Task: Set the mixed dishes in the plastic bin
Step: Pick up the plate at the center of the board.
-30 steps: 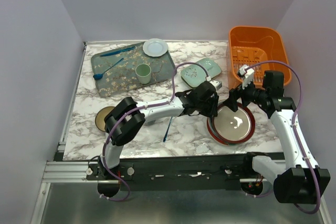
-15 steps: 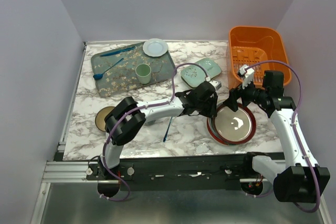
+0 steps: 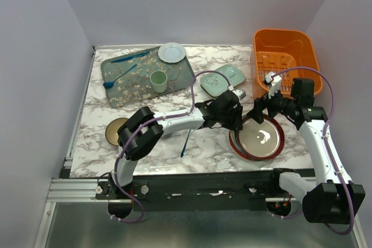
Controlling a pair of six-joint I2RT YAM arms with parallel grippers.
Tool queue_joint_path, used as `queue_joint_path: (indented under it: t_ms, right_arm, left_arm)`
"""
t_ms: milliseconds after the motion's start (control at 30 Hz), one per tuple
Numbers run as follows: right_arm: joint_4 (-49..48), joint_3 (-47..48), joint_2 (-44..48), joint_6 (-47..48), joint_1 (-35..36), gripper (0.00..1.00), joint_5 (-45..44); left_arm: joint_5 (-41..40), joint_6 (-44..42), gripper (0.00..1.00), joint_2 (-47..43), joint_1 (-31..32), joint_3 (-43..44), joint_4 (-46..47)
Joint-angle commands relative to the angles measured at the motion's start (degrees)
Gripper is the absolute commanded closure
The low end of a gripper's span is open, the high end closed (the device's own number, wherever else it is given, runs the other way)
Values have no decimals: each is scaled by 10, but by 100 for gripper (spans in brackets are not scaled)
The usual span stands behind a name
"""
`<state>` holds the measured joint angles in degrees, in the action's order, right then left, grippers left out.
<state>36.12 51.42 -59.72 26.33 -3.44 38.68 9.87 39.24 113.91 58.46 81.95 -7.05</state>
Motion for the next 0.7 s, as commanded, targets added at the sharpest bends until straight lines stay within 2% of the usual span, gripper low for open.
queue_joint_path:
  t_ms: [0, 67, 167, 200, 267, 500, 667]
  right_arm:
    - [7, 20, -3, -5, -4, 0, 14]
    - [7, 20, -4, -6, -5, 0, 15]
    - [8, 20, -4, -6, -6, 0, 16]
    - [9, 21, -4, -6, -6, 0, 16]
    - [9, 21, -5, -6, -7, 0, 18]
    - [12, 23, -1, -2, -9, 0, 27]
    - [19, 25, -1, 14, -10, 0, 39]
  left_arm:
    - [42, 17, 69, 19, 4, 8, 29]
    - [46, 23, 73, 23, 4, 9, 34]
    - [42, 30, 84, 25, 3, 6, 43]
    - [41, 34, 92, 20, 2, 1, 56]
    - [38, 48, 100, 14, -2, -14, 67]
    - [71, 116, 100, -53, -39, -100, 212]
    - [85, 128, 100, -93, -62, -143, 245]
